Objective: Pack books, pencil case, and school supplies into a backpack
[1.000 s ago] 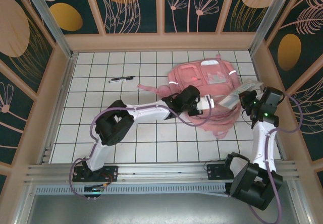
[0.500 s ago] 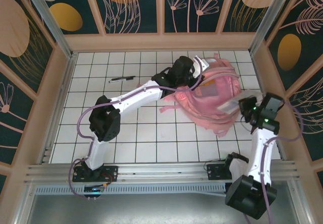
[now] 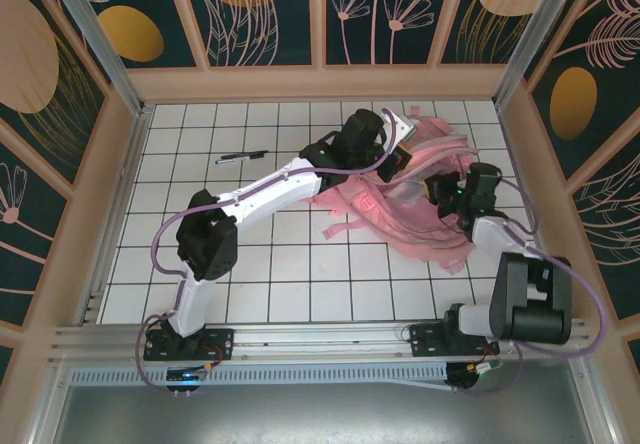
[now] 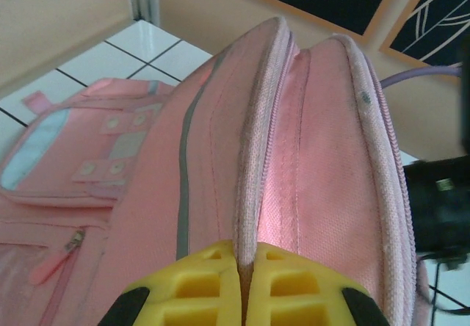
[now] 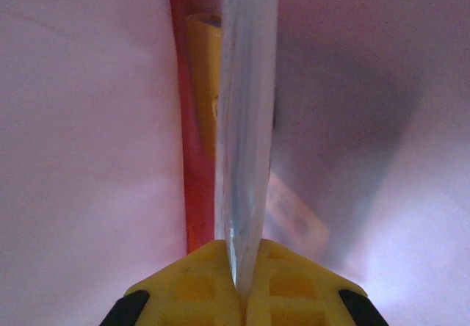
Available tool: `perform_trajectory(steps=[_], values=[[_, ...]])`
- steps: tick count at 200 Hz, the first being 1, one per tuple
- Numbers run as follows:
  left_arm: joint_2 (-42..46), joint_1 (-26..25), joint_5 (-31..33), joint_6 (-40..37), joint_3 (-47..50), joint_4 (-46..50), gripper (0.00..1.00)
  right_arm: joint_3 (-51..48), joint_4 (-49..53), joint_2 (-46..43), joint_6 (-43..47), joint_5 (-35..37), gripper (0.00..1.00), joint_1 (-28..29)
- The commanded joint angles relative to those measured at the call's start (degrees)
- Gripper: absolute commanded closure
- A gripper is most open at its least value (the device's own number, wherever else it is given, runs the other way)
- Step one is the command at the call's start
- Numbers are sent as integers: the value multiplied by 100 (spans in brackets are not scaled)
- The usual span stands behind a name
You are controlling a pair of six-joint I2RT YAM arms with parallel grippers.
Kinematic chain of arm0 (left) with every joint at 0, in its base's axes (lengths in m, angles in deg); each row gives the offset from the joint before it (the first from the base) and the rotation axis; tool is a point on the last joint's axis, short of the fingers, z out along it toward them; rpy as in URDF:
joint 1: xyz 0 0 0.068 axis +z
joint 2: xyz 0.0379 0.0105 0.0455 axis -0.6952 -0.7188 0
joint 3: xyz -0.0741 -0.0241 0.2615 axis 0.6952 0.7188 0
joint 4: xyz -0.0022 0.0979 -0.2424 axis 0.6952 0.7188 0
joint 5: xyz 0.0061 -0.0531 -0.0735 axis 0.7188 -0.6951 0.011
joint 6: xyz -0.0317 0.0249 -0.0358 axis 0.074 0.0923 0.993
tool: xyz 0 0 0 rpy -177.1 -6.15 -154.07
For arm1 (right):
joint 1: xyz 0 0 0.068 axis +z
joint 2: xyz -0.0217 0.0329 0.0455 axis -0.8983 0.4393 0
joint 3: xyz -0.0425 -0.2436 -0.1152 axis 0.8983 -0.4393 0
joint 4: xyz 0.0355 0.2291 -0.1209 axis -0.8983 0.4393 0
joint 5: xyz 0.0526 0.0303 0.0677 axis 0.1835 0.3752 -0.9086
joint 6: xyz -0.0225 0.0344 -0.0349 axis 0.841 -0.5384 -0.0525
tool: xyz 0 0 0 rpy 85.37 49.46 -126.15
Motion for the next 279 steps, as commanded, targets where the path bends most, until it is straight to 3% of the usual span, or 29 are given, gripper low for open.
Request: perform_trajectory(steps=[1,40,67,93,103,106,110,113,117,139,176,194,205,221,230,237,245,250,265,279], values=[[434,-34,-432,420,53,-898,100,78,-1570,272,-612,1511,98,400],[481,-30,-521,397,146,-920,100,263,-2955,1216,-839,1904,92,913],[446,-28,-509,433,133,-987,100,364,-2511,1538,-1016,2486,60,1143],[450,-21,-306,333,133,-942,100,627,-933,1413,-1213,2464,48,1141],[448,-26,-267,311,133,-930,100,798,-101,1242,-1260,2563,36,1149],[450,-28,-253,304,133,-924,100,858,124,1181,-1239,2565,24,1142],[442,-21,-250,305,133,-922,100,947,362,1118,-1199,2658,20,1142],[445,-27,-242,298,133,-922,100,1018,661,1076,-1166,2725,4,1148],[448,-24,-235,298,133,-922,100,1147,988,1038,-1114,2785,1,1147],[454,-21,-164,258,166,-874,100,1680,2106,898,-557,2720,1,1085],[529,-9,-4,128,270,-851,100,1469,2247,362,-7,1819,9,969],[551,-9,-11,121,280,-851,100,1251,1904,86,428,1134,29,933],[551,-10,-45,128,291,-860,100,974,1470,-79,454,904,53,954],[545,-6,-99,175,309,-868,100,431,621,-193,150,698,75,958],[538,-4,-125,199,308,-877,100,302,361,-147,15,676,74,960],[535,-10,-151,217,309,-878,100,332,370,-62,12,689,64,980],[542,-5,-169,226,309,-878,100,486,632,56,80,782,44,1009],[542,-3,-177,228,314,-869,100,624,848,131,127,850,41,1028],[553,-9,-171,235,335,-869,100,794,908,260,237,897,42,1094],[551,-10,-162,260,349,-882,100,645,446,319,92,855,61,1136]])
